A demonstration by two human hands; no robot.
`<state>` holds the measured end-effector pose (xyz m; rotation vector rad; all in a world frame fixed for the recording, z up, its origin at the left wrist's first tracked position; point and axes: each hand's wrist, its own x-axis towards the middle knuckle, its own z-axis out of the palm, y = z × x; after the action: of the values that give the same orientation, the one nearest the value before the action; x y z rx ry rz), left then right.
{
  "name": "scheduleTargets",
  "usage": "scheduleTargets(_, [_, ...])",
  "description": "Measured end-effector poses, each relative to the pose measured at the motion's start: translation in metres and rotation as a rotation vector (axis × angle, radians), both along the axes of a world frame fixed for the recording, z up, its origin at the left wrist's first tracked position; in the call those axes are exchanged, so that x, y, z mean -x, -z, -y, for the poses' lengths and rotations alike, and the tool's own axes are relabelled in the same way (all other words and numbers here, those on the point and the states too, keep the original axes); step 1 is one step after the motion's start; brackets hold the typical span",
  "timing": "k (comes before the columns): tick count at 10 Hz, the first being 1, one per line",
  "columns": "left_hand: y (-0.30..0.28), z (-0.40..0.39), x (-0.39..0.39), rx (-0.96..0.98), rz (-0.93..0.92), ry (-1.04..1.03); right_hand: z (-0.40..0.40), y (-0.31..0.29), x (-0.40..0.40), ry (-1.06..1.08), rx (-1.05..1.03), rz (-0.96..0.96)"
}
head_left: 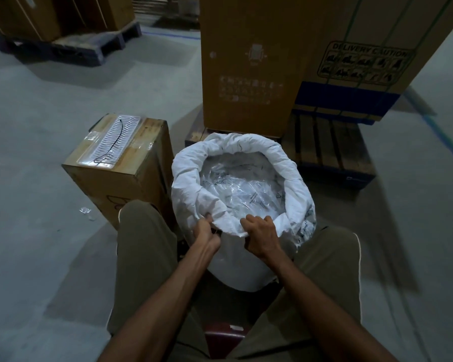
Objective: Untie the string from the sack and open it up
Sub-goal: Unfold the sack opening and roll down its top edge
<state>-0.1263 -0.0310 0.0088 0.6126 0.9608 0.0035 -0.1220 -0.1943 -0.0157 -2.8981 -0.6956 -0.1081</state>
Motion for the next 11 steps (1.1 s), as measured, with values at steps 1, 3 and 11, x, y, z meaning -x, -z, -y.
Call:
scheduleTargets(1, [-0.009, -0.003, 0.004, -0.020, -0.049, 0.058, 0.000, -0.009, 0.001, 0.065, -0.193, -0.253])
scheduleTargets(3, [-0.022, -0.007, 0.010, -0.046, -0.057, 0.079, -0.018, -0.042, -0.021, -0.052, -0.118, -0.746])
scheduleTargets(11, [0.032, -0.038, -0.022, -0.123, -0.061, 0.063, -0.058, 0.005, -0.009, 0.095, -0.190, -0.359])
